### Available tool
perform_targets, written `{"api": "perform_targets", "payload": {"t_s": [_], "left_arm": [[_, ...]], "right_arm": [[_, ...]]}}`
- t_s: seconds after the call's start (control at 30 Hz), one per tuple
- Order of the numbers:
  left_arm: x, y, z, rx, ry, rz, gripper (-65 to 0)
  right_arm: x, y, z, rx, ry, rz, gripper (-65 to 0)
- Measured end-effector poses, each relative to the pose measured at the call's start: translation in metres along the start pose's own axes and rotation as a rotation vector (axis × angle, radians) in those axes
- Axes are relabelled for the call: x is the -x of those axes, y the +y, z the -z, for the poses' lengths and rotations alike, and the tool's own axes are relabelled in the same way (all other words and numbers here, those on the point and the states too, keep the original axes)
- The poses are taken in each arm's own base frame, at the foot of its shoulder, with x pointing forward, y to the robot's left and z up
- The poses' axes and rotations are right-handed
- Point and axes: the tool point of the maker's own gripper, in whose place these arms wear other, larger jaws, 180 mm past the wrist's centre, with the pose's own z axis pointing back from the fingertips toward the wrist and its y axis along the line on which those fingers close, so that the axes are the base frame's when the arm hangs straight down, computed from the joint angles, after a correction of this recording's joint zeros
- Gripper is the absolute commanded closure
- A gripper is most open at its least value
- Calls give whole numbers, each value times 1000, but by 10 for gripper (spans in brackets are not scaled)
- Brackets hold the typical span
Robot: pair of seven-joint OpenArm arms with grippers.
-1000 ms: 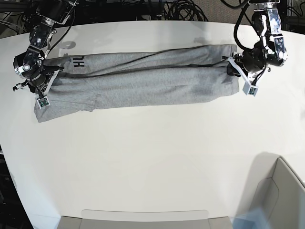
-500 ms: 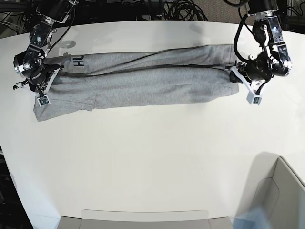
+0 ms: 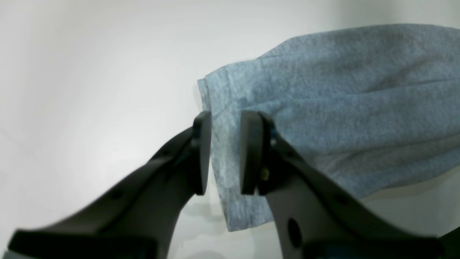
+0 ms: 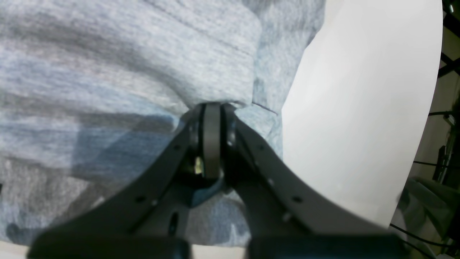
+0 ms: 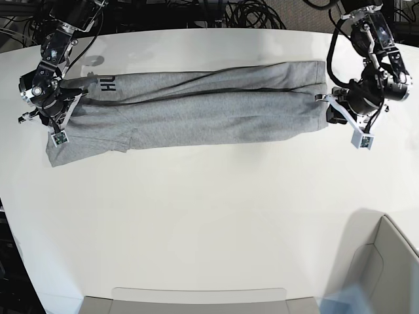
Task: Fold the T-shirt properly
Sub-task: 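Regrip the strip ends with both grippers and pull them taut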
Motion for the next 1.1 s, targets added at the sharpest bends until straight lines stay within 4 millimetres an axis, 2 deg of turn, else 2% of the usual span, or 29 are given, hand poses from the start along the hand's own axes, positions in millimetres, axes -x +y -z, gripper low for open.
{"api": "perform_targets", "payload": {"t_s": [0.13, 0.23, 0.33, 0.53, 0.7, 0.93, 1.0, 1.1], "left_arm": [[15, 2, 11, 17, 52, -39, -399], [33, 3, 25, 42, 109, -86, -402], [42, 0, 30, 78, 136, -1, -402], [64, 0, 43, 131, 195, 43, -402], [70, -2, 49, 176, 199, 52, -401], [85, -11, 69, 265, 209, -61, -399], [83, -15, 75, 296, 175, -91, -375], [83, -34, 84, 362, 167, -90, -275]], "right_arm": [[0, 0, 0, 0, 0, -1, 0], [0, 0, 0, 0, 1, -1, 0], [0, -1, 0, 2, 1, -4, 0], [0, -2, 0, 3, 2, -5, 0], [0, -2, 0, 3, 2, -5, 0], [1, -1, 0, 3, 4, -6, 0], [1, -1, 0, 3, 5, -6, 0], [2, -1, 0, 2, 5, -6, 0]]}}
